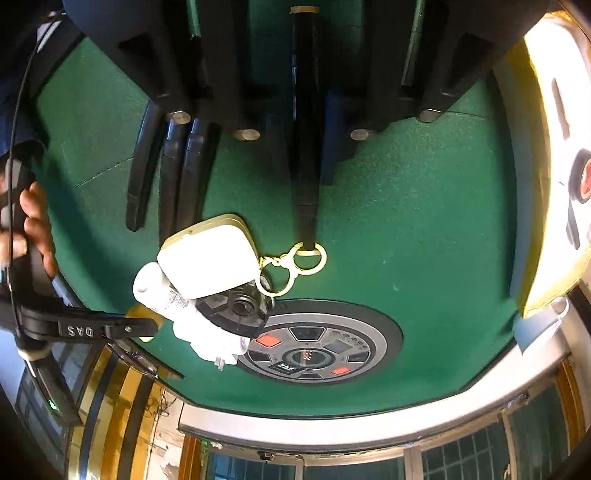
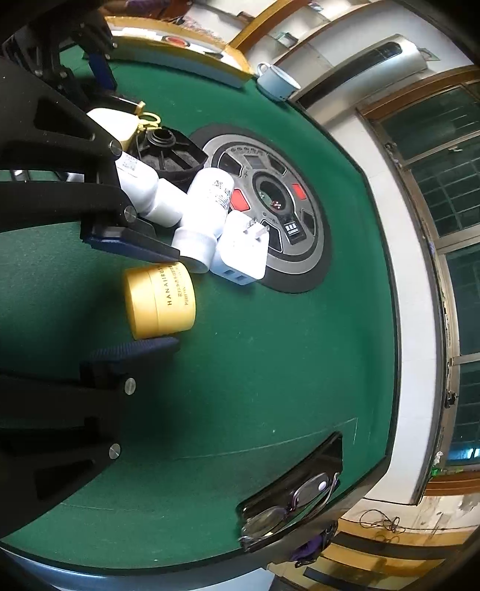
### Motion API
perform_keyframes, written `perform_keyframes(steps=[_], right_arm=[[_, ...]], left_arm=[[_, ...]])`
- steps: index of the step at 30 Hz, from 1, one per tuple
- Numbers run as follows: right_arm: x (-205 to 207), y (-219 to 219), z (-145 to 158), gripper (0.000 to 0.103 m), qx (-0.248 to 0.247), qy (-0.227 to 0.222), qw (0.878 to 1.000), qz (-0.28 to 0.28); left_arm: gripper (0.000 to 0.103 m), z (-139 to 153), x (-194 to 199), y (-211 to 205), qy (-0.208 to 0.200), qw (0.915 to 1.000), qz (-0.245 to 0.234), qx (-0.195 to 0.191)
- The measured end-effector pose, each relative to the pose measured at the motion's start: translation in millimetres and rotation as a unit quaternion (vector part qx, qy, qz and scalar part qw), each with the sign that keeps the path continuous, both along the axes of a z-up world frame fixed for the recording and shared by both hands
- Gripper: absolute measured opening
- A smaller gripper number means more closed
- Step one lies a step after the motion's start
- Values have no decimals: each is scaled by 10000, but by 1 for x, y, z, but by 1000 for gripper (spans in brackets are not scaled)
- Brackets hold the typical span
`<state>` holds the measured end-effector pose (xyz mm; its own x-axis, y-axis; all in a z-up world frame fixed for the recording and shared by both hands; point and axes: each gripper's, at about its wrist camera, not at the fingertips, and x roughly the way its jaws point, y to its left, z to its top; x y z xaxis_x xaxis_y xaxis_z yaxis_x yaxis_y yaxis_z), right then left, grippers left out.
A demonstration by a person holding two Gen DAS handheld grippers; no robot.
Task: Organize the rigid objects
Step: 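Grasp another black marker with the left tool while the right tool reaches toward the yellow cylinder, then carry the black marker with the left tool while the right tool carries the yellow jar over the tray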
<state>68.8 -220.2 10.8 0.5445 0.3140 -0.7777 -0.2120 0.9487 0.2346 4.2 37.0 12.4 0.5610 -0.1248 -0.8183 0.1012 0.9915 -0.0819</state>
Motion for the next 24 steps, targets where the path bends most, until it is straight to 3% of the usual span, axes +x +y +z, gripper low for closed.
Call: perform_keyframes(steps=[2,12,24], right_arm=[[-10,-7,7,37,88,-147,9998,-79],[-44,17,39,37,570,-755,9951,277],[-87,70,52,37,522,-1231,9868,918]], left_arm=[[12,0,-4,4,45,9993,-29,-360],[12,22,-31,14,-537,9974,304,-378],[12,53,-58,41,-1573,9806,1116,345]])
